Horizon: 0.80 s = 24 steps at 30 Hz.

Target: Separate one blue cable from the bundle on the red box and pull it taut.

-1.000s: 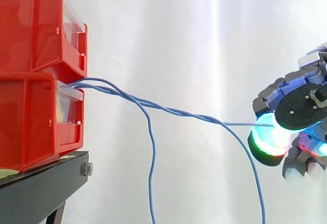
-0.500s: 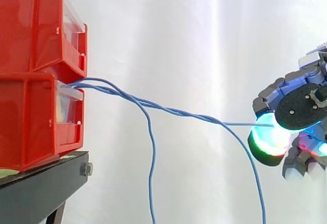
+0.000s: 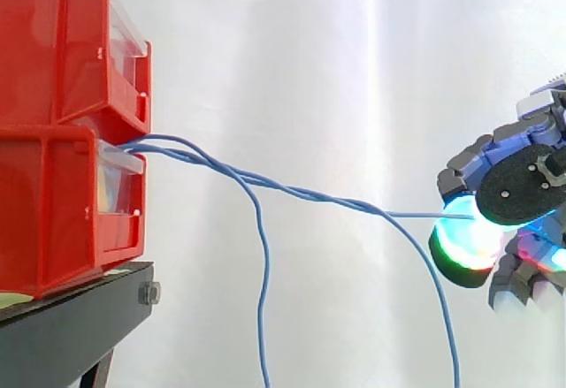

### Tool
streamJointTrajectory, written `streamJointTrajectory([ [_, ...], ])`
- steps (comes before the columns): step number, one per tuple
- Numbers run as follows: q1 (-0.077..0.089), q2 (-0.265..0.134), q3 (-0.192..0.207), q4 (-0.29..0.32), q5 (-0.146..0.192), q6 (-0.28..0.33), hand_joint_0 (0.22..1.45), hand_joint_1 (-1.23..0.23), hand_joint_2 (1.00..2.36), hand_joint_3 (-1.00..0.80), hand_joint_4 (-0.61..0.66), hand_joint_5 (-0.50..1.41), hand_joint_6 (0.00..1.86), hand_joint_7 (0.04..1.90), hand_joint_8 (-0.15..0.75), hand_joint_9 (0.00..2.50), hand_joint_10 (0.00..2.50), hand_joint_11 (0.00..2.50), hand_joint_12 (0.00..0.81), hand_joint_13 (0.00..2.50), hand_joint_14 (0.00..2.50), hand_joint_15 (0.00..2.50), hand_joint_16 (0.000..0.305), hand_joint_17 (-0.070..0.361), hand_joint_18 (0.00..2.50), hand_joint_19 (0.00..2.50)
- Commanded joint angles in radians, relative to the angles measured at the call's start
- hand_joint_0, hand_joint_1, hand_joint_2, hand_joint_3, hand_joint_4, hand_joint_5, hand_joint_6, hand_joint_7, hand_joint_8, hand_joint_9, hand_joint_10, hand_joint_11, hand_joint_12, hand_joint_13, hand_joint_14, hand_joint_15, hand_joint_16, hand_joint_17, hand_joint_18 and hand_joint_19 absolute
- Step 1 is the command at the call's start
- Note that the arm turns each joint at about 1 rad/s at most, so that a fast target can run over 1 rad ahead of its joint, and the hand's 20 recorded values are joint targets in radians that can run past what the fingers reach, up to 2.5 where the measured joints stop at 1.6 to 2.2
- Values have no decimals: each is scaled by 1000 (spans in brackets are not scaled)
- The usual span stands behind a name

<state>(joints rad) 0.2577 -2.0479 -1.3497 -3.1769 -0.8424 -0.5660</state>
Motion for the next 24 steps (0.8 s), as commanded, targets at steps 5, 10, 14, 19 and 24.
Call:
streamJointTrajectory([
  [5, 0, 0, 1, 0, 0, 0, 564, -839, 1026, -54, -72, -47, 829, 1160, 376, 1246, 11, 902, 418, 866, 10, 417, 59, 133, 889, 391],
  [10, 0, 0, 1, 0, 0, 0, 561, -836, 1025, -51, -66, -47, 829, 1166, 379, 1256, 11, 910, 421, 868, 10, 414, 59, 133, 894, 392],
  [14, 0, 0, 1, 0, 0, 0, 550, -834, 1050, -57, -68, -47, 831, 1150, 381, 1266, 10, 908, 423, 872, 10, 409, 59, 133, 909, 380],
  [19, 0, 0, 0, 0, -1, 0, 549, -835, 1057, -66, -72, -47, 831, 1150, 378, 1259, 10, 906, 421, 869, 10, 413, 58, 132, 910, 376],
  [24, 0, 0, 0, 0, -1, 0, 554, -835, 1041, -61, -72, -47, 830, 1151, 377, 1252, 11, 898, 423, 864, 9, 410, 58, 131, 906, 385],
])
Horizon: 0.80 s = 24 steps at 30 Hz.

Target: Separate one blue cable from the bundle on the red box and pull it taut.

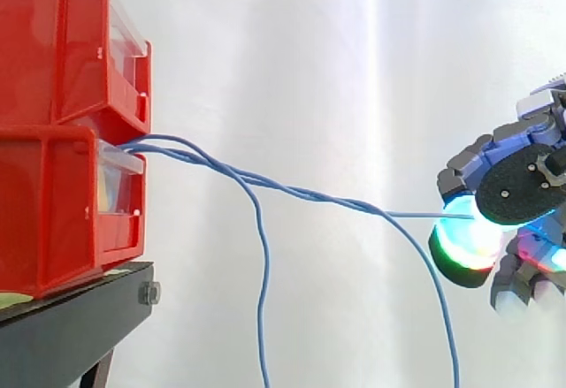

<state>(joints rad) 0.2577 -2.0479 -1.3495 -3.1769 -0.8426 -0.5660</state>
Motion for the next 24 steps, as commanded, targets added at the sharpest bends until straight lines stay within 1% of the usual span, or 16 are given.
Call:
streamJointTrajectory([
  [1, 0, 0, 0, 0, -1, 0, 554, -835, 1039, -59, -75, -47, 830, 1152, 380, 1256, 11, 905, 422, 863, 10, 408, 58, 131, 906, 383],
  [24, 0, 0, 0, 0, 0, 0, 559, -839, 1031, -62, -75, -47, 830, 1146, 377, 1238, 11, 870, 420, 845, 9, 398, 57, 128, 911, 387],
])
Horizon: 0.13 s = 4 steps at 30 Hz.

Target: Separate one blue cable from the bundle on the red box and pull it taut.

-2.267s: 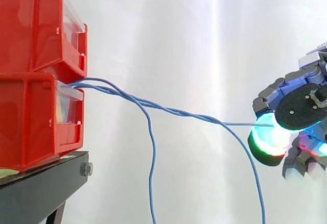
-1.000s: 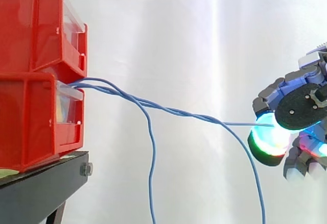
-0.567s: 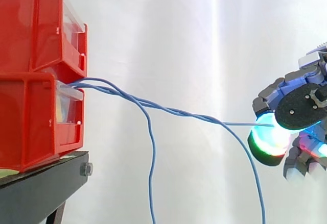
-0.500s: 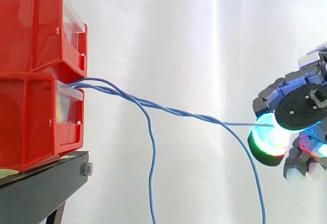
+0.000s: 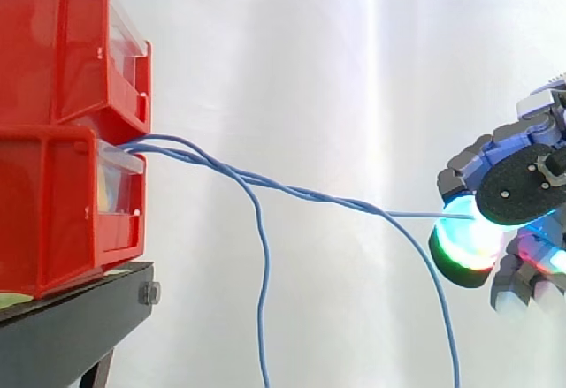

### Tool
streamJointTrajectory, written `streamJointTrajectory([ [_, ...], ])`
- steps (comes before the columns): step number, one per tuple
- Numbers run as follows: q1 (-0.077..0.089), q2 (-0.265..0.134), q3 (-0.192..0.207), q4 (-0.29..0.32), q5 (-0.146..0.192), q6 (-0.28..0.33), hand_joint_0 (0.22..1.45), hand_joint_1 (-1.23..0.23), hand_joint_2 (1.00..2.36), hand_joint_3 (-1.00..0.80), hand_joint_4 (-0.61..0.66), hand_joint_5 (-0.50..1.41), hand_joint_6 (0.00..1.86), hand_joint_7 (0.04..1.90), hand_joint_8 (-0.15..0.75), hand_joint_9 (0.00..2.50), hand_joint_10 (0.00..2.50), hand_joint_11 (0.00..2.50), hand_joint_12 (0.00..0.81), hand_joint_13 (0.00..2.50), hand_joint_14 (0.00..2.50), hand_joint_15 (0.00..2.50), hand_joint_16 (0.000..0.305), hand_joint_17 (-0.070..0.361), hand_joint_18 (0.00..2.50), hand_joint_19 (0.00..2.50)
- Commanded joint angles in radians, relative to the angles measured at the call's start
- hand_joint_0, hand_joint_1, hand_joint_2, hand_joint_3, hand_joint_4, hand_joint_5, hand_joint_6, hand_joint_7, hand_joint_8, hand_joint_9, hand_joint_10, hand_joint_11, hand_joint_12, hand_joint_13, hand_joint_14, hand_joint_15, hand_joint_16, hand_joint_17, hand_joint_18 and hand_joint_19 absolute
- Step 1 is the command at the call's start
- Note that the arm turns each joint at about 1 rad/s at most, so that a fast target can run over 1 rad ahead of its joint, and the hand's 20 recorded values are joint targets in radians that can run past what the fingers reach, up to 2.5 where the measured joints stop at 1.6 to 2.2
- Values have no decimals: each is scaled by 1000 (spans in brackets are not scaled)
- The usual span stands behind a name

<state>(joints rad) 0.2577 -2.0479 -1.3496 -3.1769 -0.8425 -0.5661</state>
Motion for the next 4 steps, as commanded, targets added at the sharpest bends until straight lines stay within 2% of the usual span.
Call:
streamJointTrajectory([
  [1, 0, 0, 0, 0, 0, 0, 559, -839, 1030, -61, -72, -48, 829, 1156, 373, 1238, 11, 860, 418, 843, 9, 398, 57, 128, 911, 385],
  [4, 0, 0, 0, 0, 0, 0, 557, -839, 1034, -61, -75, -47, 829, 1146, 378, 1236, 8, 855, 422, 844, 9, 397, 57, 128, 909, 377],
])
